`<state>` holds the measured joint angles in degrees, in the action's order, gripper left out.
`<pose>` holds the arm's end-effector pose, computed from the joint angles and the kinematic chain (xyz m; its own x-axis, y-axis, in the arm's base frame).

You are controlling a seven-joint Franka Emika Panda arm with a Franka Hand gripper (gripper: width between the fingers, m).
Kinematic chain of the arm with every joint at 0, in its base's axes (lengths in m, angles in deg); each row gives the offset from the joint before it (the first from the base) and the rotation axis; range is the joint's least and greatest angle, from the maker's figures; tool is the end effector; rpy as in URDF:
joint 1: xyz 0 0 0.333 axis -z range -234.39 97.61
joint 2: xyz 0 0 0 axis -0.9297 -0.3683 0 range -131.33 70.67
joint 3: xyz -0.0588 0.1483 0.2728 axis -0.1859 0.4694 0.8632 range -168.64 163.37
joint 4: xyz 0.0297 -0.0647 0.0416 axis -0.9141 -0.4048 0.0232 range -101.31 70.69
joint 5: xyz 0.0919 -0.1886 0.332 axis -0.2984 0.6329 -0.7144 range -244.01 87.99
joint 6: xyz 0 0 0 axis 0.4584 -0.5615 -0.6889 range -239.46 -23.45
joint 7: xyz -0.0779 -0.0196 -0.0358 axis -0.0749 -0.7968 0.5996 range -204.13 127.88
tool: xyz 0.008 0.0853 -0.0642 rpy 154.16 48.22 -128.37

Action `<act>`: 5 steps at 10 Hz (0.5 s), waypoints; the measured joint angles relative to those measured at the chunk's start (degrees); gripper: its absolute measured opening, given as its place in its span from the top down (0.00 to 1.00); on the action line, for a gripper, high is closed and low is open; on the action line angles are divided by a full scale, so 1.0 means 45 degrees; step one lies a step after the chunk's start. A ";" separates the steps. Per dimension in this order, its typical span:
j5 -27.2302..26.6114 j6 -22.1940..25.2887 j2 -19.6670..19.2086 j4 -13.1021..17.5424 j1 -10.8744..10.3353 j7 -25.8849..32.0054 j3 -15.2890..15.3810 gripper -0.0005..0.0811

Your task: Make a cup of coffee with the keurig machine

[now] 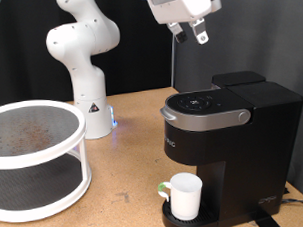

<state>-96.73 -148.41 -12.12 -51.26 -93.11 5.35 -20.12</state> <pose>0.4845 0.0619 0.5379 0.6875 0.5856 0.4294 0.6895 -0.7120 -0.1329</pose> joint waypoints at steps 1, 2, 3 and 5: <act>0.0461 0.0791 -0.0301 0.0563 -0.0002 -0.0060 0.0054 0.01; 0.0734 0.1344 -0.0650 0.1062 -0.0004 -0.0237 0.0078 0.01; 0.0877 0.1671 -0.0998 0.1458 -0.0006 -0.0323 0.0087 0.01; 0.0896 0.1833 -0.1547 0.1885 -0.0013 -0.0330 0.0090 0.01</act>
<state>-92.70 -140.17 -19.08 -42.78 -93.16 3.87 -19.71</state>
